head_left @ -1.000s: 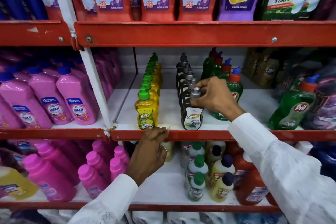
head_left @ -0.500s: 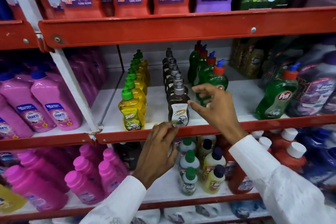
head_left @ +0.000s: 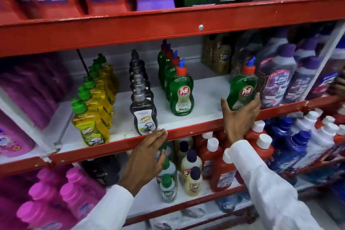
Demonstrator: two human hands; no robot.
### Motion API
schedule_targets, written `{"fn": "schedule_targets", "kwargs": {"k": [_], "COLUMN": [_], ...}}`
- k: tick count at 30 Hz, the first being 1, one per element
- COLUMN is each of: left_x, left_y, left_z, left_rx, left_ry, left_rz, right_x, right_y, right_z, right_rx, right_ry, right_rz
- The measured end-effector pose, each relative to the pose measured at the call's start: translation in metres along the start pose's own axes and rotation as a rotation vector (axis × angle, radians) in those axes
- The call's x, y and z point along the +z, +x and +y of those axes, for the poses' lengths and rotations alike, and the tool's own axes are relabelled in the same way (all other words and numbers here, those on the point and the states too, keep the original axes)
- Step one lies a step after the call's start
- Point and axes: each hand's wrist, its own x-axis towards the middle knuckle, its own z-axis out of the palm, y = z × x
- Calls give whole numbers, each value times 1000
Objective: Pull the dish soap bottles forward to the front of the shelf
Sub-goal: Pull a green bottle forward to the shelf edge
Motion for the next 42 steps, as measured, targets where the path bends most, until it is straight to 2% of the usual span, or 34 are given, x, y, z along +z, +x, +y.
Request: {"fn": "schedule_targets", "kwargs": {"k": [6, 9, 17, 22, 32, 35, 38, 42], "left_x": [-3, -4, -6, -7, -2, 0, 4, 11], "left_y": [3, 3, 2, 1, 4, 16, 32, 57], "left_z": [3, 3, 4, 3, 10, 24, 36, 40], "left_rx": [-33, -36, -57, -57, -89, -148, -187, -178], "left_ry": [-40, -59, -116, -146, -141, -170, -245, -316], "left_rz": [7, 11, 12, 3, 61, 125, 173, 236], "right_x": [6, 0, 9, 27, 35, 28, 16, 8], "right_y": [20, 13, -52, -75, -82, -78, -70, -46], "right_z": [5, -2, -52, -69, -56, -49, -34, -20], "right_rx": [-1, -65, -253, -263, -209, -198, -170, -269], "right_ry": [26, 26, 55, 29, -34, -6, 88, 119], "right_rz": [34, 35, -166, -261, -308, -400, -583, -771]}}
